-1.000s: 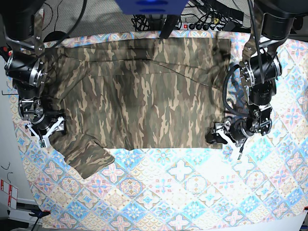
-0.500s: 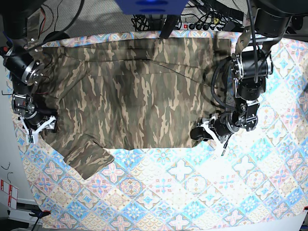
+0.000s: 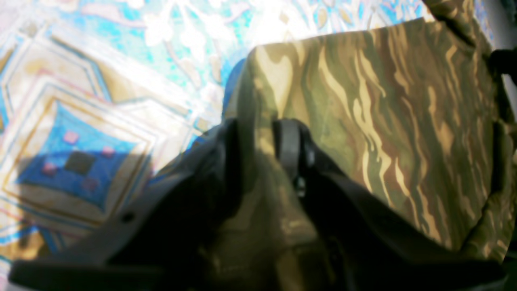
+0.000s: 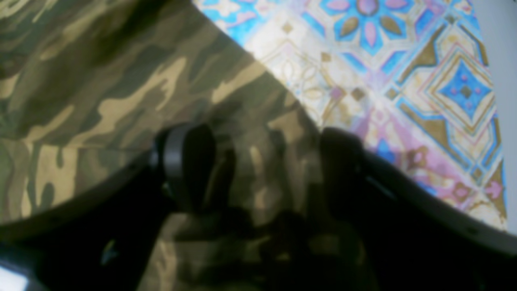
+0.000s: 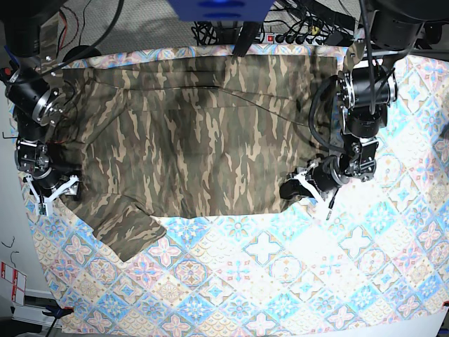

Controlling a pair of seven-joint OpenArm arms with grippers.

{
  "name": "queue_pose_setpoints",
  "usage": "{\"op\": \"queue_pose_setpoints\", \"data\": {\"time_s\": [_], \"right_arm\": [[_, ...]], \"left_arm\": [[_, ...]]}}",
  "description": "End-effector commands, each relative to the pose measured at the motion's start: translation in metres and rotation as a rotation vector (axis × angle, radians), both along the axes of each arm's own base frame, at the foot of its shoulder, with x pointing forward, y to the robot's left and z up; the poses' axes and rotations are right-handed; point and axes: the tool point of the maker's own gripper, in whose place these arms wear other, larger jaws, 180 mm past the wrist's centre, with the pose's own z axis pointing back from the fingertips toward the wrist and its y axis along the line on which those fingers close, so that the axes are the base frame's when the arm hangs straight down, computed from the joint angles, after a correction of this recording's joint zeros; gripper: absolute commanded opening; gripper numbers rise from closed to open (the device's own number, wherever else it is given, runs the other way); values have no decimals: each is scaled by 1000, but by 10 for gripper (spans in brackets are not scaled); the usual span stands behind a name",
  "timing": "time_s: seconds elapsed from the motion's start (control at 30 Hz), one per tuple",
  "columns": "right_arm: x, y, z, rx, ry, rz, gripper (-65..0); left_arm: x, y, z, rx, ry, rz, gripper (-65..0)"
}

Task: Fold the T-shirt properly
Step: 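Lift the hem corners with both grippers toward the collar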

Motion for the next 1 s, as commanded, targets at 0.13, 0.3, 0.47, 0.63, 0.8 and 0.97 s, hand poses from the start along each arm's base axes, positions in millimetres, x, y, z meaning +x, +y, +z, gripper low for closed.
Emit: {"op": "queue_pose_setpoints", "data": {"time_s": [0.13,0.3,0.47,0.63,0.8,0.97], "right_arm": [[13,-28,29,-41,-71,-35,-222],[12,-36,32,-57,-70,-39,-222],[9,-32,26,-49,-56,-34,-222],[-10,-14,-2,-32,42,18,-222],[-19,37,-33,-25,135,152,-222],[-28,43,-42,-18,163,165,-312]], "left_arm": [[-107,13,-69,245,331,-261,-513],[-125,25,-77,272,364,-272,-514],[-126,28,-77,270,366,-262,-514],[-126,28,-77,270,366,-262,-514],[-124,28,-77,271,363,-261,-514],[-123,28,-76,271,362,-261,-514]]}}
